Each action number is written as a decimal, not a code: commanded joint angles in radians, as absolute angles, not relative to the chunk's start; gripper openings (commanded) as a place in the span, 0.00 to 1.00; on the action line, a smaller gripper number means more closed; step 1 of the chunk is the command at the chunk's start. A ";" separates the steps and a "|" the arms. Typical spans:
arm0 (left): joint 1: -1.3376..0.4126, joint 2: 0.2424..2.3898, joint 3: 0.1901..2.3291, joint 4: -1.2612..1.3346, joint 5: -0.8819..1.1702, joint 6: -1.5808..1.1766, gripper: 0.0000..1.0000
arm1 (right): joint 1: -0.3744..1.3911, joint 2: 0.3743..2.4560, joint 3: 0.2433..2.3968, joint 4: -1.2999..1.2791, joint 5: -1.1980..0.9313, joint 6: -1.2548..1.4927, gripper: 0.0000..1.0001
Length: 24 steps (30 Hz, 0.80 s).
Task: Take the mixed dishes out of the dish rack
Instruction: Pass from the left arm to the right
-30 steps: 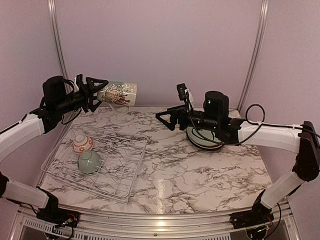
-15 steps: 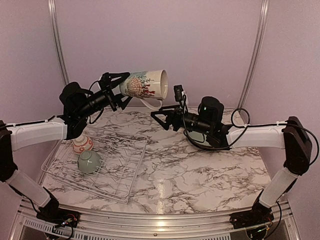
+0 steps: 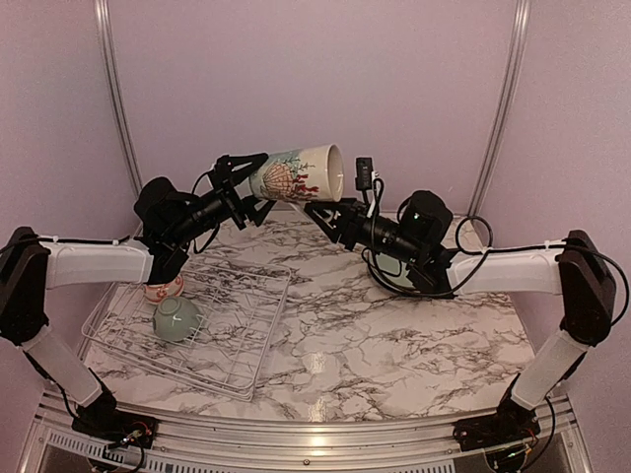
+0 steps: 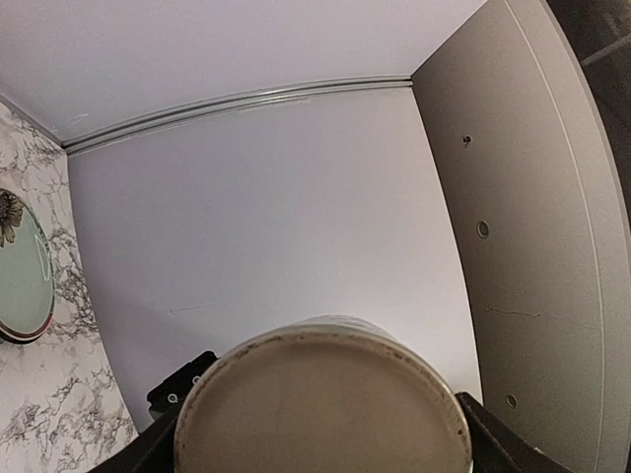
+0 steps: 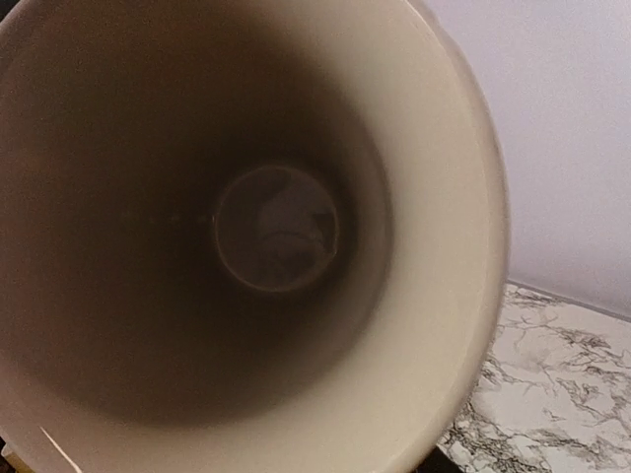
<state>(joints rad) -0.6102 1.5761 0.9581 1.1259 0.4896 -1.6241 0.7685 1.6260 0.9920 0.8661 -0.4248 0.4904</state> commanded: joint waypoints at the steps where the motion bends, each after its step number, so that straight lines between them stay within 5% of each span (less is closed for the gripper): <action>1: -0.621 1.563 0.970 1.311 0.470 -1.653 0.18 | 0.774 1.598 0.992 0.890 -0.402 0.485 0.30; 8: -0.621 1.583 0.959 1.327 0.475 -1.656 0.21 | 0.774 1.595 1.006 0.863 -0.388 0.480 0.00; 10: -0.616 1.586 0.946 1.326 0.480 -1.646 0.31 | 0.773 1.582 1.008 0.847 -0.373 0.473 0.00; 16: -0.587 1.563 0.875 1.301 0.473 -1.566 0.81 | 0.774 1.531 0.995 0.808 -0.331 0.441 0.00; 20: -0.535 1.502 0.855 1.117 0.517 -1.417 0.98 | 0.770 1.493 0.985 0.759 -0.286 0.414 0.00; 24: -0.441 1.396 0.863 0.733 0.535 -1.175 0.99 | 0.749 1.442 0.963 0.731 -0.260 0.412 0.00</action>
<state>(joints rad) -0.5243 1.5215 0.8589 1.0370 0.5163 -1.4670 0.7719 1.5352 0.9539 0.6838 -0.3305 0.4004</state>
